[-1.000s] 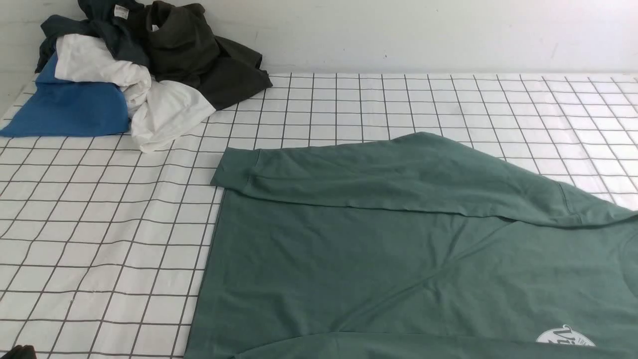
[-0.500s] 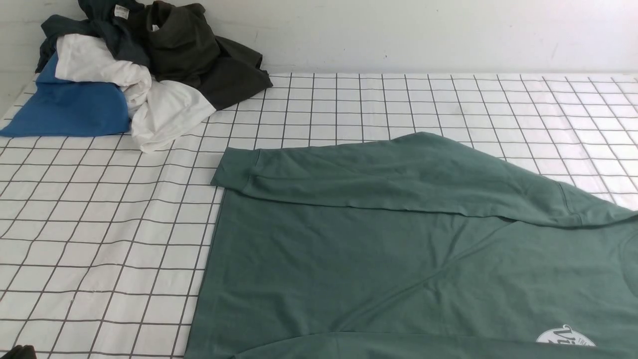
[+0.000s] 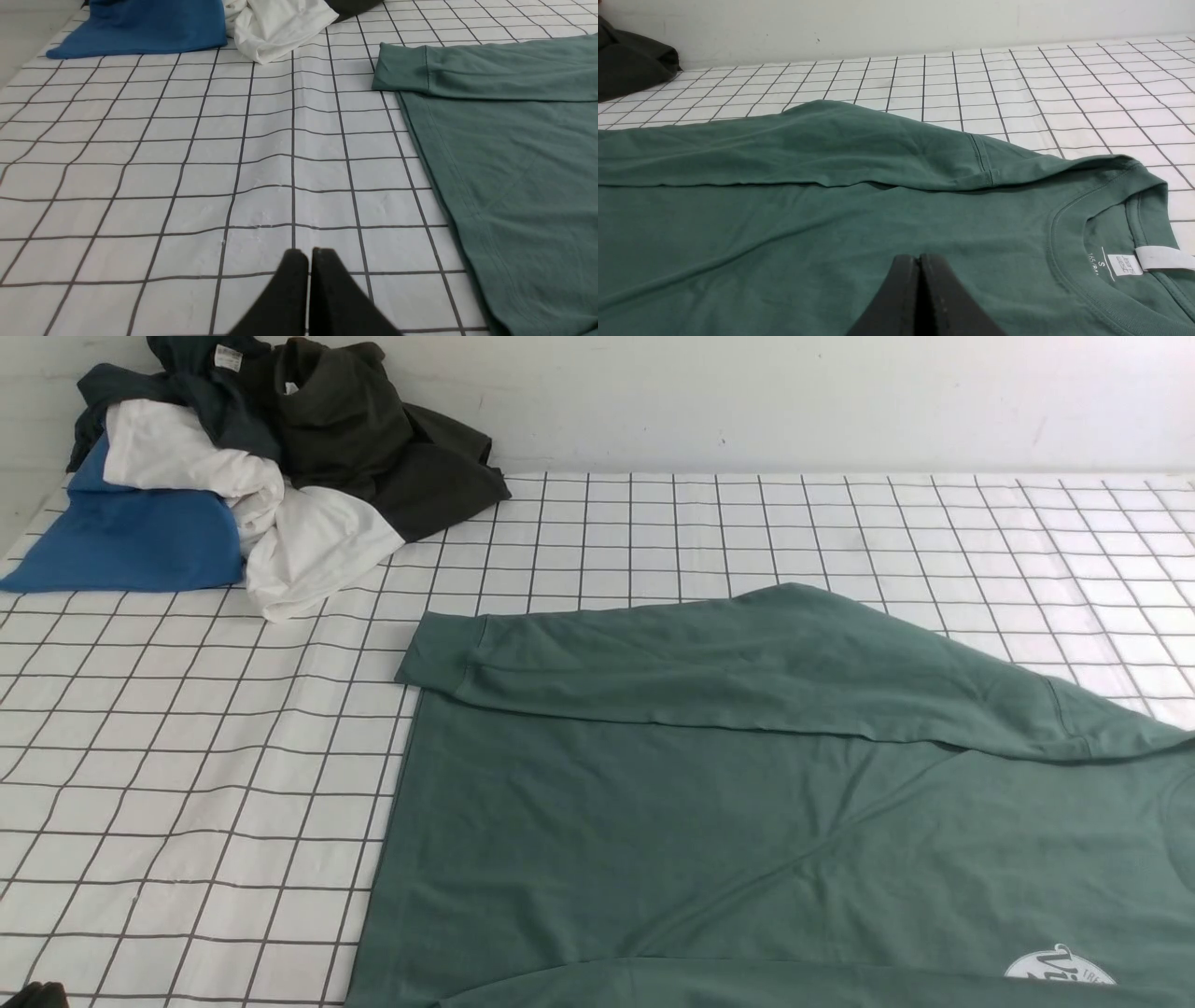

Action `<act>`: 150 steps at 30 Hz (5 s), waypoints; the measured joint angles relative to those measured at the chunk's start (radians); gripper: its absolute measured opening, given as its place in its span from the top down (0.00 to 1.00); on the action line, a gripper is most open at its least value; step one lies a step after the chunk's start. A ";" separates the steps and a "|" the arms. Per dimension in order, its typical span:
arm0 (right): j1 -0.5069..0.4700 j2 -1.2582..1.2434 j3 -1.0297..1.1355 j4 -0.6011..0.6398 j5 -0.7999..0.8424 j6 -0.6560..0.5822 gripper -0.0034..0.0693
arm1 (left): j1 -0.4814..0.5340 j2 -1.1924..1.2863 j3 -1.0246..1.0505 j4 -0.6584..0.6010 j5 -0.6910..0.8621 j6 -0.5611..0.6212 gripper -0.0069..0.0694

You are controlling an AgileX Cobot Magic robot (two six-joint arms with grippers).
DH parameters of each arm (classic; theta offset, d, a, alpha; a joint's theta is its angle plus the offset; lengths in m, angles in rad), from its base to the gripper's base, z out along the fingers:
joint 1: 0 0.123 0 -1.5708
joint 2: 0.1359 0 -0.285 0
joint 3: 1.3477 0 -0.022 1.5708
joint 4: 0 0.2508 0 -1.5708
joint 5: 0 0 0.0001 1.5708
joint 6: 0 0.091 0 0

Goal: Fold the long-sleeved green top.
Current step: Use the left arm to clamp the cuff closest to it

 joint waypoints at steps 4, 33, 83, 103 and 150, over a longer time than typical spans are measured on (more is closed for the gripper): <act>0.000 0.000 0.000 -0.002 0.000 0.000 0.97 | 0.000 0.000 0.000 0.000 0.000 0.000 0.92; 0.000 0.000 0.001 0.537 -0.035 0.290 0.97 | 0.000 0.000 0.000 -0.791 -0.101 -0.392 0.92; 0.355 0.988 -0.811 0.194 0.887 -0.307 0.97 | -0.654 1.253 -0.877 -0.043 0.752 0.160 0.55; 0.358 0.987 -0.811 0.198 0.888 -0.307 0.97 | -0.634 1.693 -0.882 0.162 0.478 0.053 0.23; 0.360 0.987 -0.811 0.198 0.873 -0.306 0.97 | -0.634 1.673 -0.892 0.097 0.558 0.053 0.49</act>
